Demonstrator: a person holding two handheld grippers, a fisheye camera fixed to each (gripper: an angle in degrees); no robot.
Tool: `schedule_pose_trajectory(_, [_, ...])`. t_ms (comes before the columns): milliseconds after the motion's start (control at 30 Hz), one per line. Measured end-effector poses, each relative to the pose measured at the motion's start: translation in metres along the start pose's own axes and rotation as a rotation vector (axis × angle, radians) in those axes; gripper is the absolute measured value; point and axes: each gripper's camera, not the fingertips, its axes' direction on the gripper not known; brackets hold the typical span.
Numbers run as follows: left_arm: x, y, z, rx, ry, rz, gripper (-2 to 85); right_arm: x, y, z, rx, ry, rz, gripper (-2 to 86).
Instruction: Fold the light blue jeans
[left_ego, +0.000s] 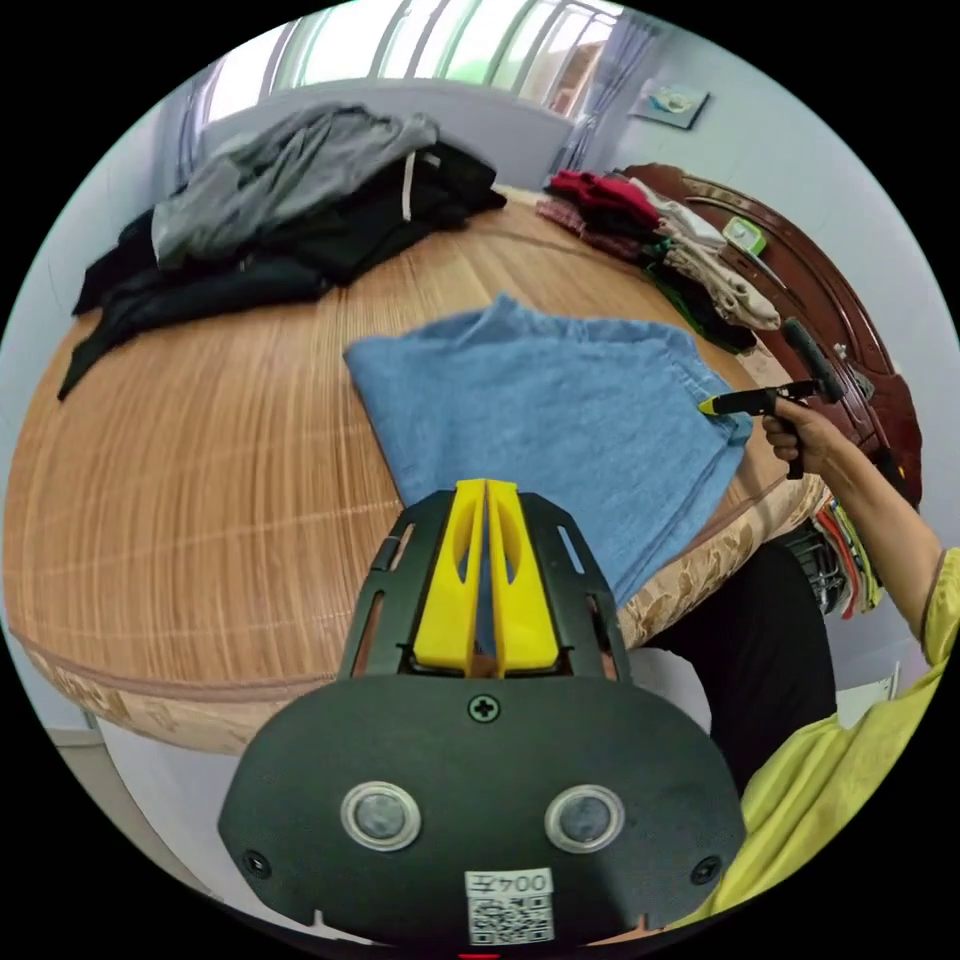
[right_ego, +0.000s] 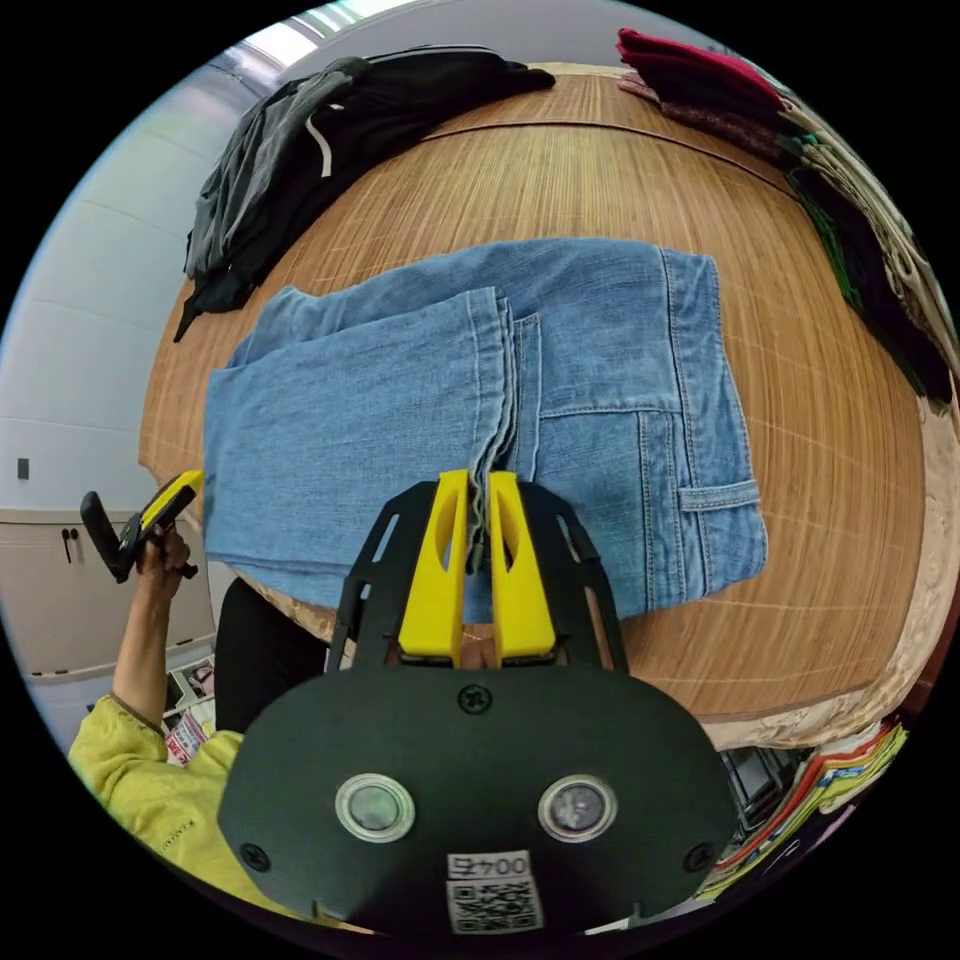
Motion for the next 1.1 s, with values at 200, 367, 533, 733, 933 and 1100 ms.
schedule_pose_trajectory(200, [0.007, -0.079, -0.007, 0.02, -0.089, 0.109, 0.4, -0.021, 0.051, -0.024, 0.233, 0.061, 0.084, 7.8])
schedule_pose_trajectory(367, [-0.026, -0.12, 0.056, -0.188, -0.072, 0.003, 0.3, -0.061, 0.075, 0.025, 0.173, 0.134, 0.0, 9.5])
schedule_pose_trajectory(533, [-0.025, -0.124, 0.037, -0.14, -0.052, -0.013, 0.2, -0.041, 0.113, 0.0, 0.343, -0.021, 0.166, 10.7])
schedule_pose_trajectory(733, [-0.014, -0.143, 0.005, 0.015, -0.209, 0.102, 0.2, 0.0, 0.19, 0.021, 0.534, -0.281, 0.582, 14.8])
schedule_pose_trajectory(933, [-0.029, -0.179, 0.021, -0.074, -0.213, 0.128, 0.3, -0.038, 0.176, 0.062, 0.516, -0.311, 0.596, 17.0])
schedule_pose_trajectory(1100, [-0.024, -0.181, 0.029, -0.135, -0.255, 0.204, 0.2, -0.065, 0.132, 0.074, 0.397, -0.037, 0.524, 10.1])
